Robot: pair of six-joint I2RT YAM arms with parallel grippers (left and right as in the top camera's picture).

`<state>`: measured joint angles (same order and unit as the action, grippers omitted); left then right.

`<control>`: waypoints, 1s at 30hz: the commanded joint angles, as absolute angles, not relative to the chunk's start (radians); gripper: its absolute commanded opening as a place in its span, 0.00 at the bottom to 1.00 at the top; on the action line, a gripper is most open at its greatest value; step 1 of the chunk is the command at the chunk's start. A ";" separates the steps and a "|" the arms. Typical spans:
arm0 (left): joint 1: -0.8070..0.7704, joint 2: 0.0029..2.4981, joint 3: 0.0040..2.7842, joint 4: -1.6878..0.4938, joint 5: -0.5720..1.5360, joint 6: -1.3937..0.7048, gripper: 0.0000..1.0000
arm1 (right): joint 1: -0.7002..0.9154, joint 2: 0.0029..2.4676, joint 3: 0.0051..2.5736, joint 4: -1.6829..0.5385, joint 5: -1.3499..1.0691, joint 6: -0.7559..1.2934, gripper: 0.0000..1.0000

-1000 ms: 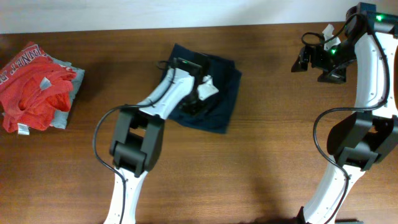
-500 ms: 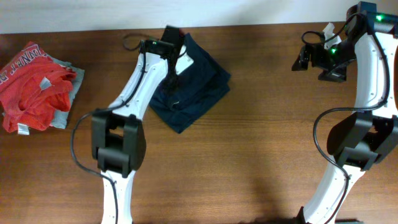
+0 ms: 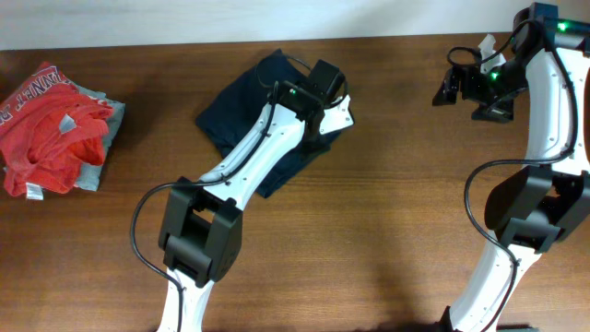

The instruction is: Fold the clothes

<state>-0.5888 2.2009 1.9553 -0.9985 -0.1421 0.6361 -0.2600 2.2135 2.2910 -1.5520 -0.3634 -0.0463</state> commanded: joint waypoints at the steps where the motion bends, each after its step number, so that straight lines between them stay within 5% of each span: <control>1: -0.578 2.194 1.905 -0.932 -0.206 0.651 0.78 | -0.256 2.198 2.302 -1.556 -0.366 -0.052 0.99; 8: -0.578 2.194 1.827 -0.836 -0.207 0.644 0.99 | -0.256 2.198 2.302 -1.557 -0.371 -0.052 0.99; 30: -0.574 2.223 1.698 -0.762 -0.226 0.643 0.99 | -0.255 2.198 2.302 -1.557 -0.385 -0.052 0.99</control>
